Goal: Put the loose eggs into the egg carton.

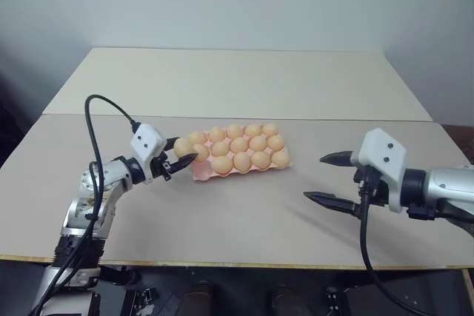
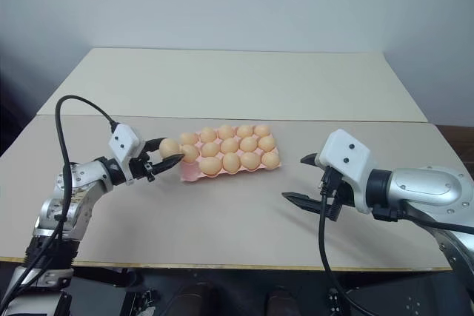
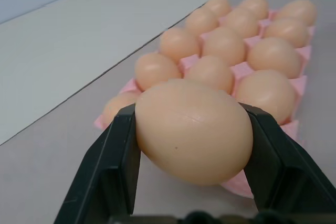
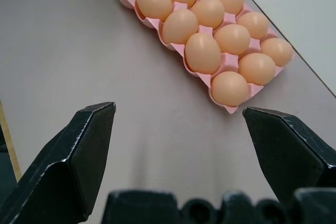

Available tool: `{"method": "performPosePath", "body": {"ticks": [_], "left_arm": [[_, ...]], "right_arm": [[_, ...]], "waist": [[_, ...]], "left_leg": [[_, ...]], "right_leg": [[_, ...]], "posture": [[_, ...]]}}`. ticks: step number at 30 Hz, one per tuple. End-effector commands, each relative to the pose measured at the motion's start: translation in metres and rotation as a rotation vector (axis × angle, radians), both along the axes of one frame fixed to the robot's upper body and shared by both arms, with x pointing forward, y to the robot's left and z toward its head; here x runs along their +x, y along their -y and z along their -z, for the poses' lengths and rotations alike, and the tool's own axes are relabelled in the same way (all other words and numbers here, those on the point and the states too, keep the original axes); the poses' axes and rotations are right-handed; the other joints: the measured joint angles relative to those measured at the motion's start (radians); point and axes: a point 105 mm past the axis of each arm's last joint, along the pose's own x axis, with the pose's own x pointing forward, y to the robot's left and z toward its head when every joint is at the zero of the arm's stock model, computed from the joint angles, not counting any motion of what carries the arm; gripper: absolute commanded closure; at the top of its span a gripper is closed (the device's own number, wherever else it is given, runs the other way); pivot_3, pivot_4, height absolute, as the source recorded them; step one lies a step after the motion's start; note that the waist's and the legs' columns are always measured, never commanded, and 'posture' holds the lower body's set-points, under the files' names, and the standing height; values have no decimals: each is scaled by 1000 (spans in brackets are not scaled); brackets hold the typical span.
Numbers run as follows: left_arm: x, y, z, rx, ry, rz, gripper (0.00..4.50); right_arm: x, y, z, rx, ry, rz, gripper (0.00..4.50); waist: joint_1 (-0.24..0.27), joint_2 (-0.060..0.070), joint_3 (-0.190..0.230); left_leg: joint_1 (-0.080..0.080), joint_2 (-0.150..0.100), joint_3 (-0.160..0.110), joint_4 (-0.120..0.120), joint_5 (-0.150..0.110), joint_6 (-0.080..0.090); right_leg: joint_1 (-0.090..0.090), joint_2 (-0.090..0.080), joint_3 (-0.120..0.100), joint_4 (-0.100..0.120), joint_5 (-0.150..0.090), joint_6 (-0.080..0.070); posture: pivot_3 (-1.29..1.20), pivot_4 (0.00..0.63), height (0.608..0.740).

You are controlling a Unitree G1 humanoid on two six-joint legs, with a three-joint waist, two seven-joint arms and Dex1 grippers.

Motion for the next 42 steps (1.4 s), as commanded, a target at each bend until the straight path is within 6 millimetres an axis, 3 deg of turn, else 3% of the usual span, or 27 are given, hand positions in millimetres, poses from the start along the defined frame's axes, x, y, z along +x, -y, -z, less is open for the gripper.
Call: {"method": "performPosePath", "body": {"ticks": [1,8,14,15,20,23,27,37,42], "left_arm": [[5,9,-2,58,48,73,2115],[5,10,2,67,28,144,2115],[-3,16,2,48,34,204,177],[0,16,1,37,51,180,23],[6,11,-7,16,90,137,23],[2,7,-28,-127,104,139,23],[-8,-11,-36,-109,113,139,23],[-69,-81,-70,44,49,100,23],[-96,-101,-75,71,-21,41,23]], "right_arm": [[-5,-2,-6,10,40,8,0],[-10,-1,-5,7,46,27,0],[-10,1,-4,3,45,41,0],[-10,2,-4,3,45,41,0],[-10,1,-4,6,45,37,0],[-10,2,-4,4,43,37,0],[-11,4,-6,-1,42,37,0],[-18,20,-21,-20,21,-15,0],[-18,30,-24,-45,12,-35,0]], "waist": [[1,0,0],[-2,0,0],[-2,0,0],[-2,0,0],[-2,0,0],[-2,0,0],[-5,0,0],[-18,0,0],[-16,0,0]], "left_leg": [[0,0,0,0,0,0],[-1,1,0,0,0,0],[0,0,0,0,0,0],[0,1,0,0,0,0],[-1,0,0,1,0,0],[-1,1,0,1,0,0],[-1,1,0,1,0,0],[2,3,0,-1,0,0],[3,3,0,-1,0,0]], "right_leg": [[0,0,0,0,0,0],[0,1,0,0,0,0],[0,1,0,0,0,0],[0,1,0,0,0,0],[0,1,0,0,0,0],[0,1,0,0,0,0],[0,1,0,0,0,0],[1,1,0,0,0,0],[2,1,0,-1,0,0]], "posture": [[0,150,740],[0,150,740],[0,150,740],[0,150,740],[0,150,740],[0,150,740],[0,150,740],[0,150,740],[0,150,740]]}}
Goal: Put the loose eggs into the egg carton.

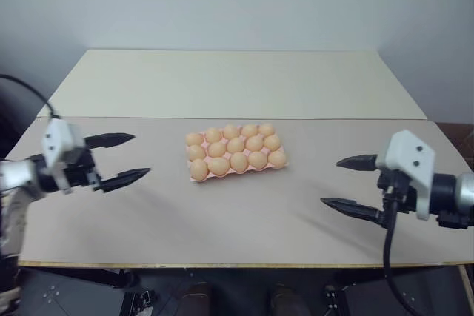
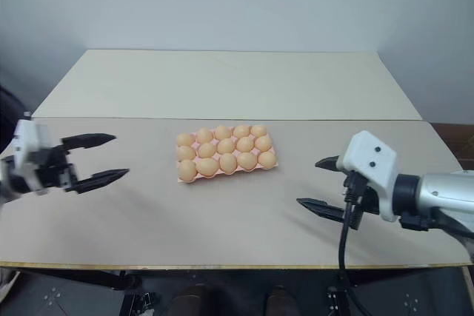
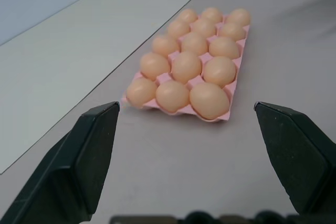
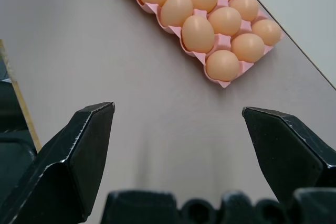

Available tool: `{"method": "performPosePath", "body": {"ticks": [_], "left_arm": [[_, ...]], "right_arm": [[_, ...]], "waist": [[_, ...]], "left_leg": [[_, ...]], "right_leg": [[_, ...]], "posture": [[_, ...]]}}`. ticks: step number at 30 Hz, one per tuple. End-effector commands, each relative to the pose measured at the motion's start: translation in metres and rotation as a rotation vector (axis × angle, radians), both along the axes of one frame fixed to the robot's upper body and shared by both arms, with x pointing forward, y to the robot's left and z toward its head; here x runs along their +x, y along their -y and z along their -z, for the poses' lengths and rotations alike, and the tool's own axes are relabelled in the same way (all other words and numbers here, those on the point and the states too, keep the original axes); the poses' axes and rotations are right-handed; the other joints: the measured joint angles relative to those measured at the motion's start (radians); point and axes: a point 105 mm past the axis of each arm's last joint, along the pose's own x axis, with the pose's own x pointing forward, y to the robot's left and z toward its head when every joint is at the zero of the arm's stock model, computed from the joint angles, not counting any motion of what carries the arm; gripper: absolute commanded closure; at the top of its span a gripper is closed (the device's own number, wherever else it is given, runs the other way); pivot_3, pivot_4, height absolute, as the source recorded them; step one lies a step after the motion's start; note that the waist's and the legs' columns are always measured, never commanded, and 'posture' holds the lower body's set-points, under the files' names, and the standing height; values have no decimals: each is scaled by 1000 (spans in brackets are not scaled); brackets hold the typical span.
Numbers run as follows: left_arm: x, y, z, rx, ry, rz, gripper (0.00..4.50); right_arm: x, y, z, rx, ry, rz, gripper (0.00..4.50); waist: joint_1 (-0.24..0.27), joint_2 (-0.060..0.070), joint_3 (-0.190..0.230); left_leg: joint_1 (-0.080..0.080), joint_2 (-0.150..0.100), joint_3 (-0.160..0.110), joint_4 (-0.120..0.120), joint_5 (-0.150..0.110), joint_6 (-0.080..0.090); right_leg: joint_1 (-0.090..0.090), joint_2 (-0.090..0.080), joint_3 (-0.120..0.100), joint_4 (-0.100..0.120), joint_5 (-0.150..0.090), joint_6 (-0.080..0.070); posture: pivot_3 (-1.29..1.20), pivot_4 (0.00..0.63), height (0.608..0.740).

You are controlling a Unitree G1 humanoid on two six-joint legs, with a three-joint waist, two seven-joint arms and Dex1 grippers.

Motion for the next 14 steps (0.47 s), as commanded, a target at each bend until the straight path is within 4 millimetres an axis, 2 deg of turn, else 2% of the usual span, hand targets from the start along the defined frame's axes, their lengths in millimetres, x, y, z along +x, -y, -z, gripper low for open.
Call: {"method": "performPosePath", "body": {"ticks": [1,6,14], "left_arm": [[-18,-4,-16,24,9,-8,23],[-36,0,-20,30,9,-46,23],[-47,5,-12,22,-27,-96,23]], "right_arm": [[-2,5,-11,-16,49,-27,0],[0,13,-5,-19,-4,-33,0],[6,19,-4,-50,-13,-53,0]], "waist": [[-1,0,0],[2,0,0],[0,0,0]], "left_leg": [[0,0,0,0,0,0],[0,0,0,0,0,0],[1,0,1,-1,0,0]], "right_leg": [[0,0,0,0,0,0],[0,0,0,0,0,0],[0,0,1,0,0,0]], "posture": [[0,150,740],[0,150,740],[0,150,740]]}}
